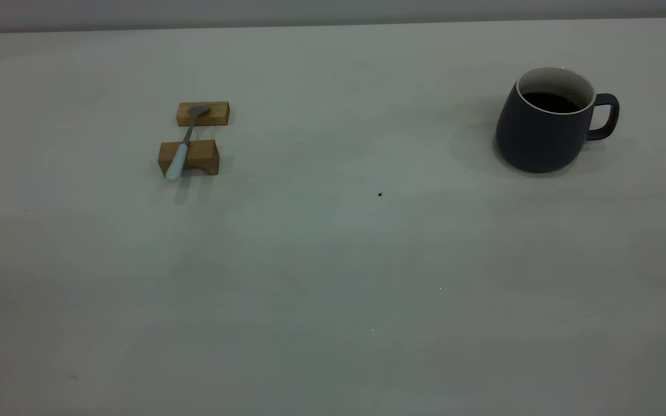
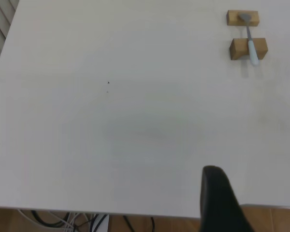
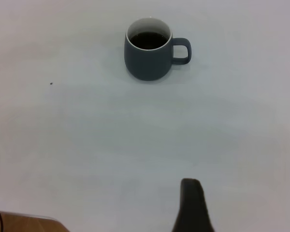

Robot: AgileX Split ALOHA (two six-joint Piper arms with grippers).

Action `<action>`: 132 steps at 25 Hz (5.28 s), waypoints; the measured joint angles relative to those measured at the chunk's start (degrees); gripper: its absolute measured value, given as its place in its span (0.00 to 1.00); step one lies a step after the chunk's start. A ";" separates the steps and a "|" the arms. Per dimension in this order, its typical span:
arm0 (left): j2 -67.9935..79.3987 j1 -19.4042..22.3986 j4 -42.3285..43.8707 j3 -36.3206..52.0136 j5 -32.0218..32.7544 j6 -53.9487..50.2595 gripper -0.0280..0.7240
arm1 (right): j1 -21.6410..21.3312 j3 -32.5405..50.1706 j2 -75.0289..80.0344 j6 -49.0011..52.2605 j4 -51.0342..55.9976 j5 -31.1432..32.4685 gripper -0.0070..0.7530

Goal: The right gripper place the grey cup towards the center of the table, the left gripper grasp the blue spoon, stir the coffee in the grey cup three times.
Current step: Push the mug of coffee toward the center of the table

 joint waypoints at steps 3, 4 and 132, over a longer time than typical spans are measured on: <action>0.00 0.00 0.00 0.00 0.00 0.00 0.63 | 0.00 0.00 0.00 0.00 0.00 0.00 0.79; 0.00 0.00 0.00 0.00 0.00 0.00 0.63 | 0.00 0.00 0.00 0.00 0.00 0.00 0.79; 0.00 0.00 0.00 0.00 0.00 0.00 0.63 | 25.68 -49.75 130.67 -42.59 1.80 -54.32 0.79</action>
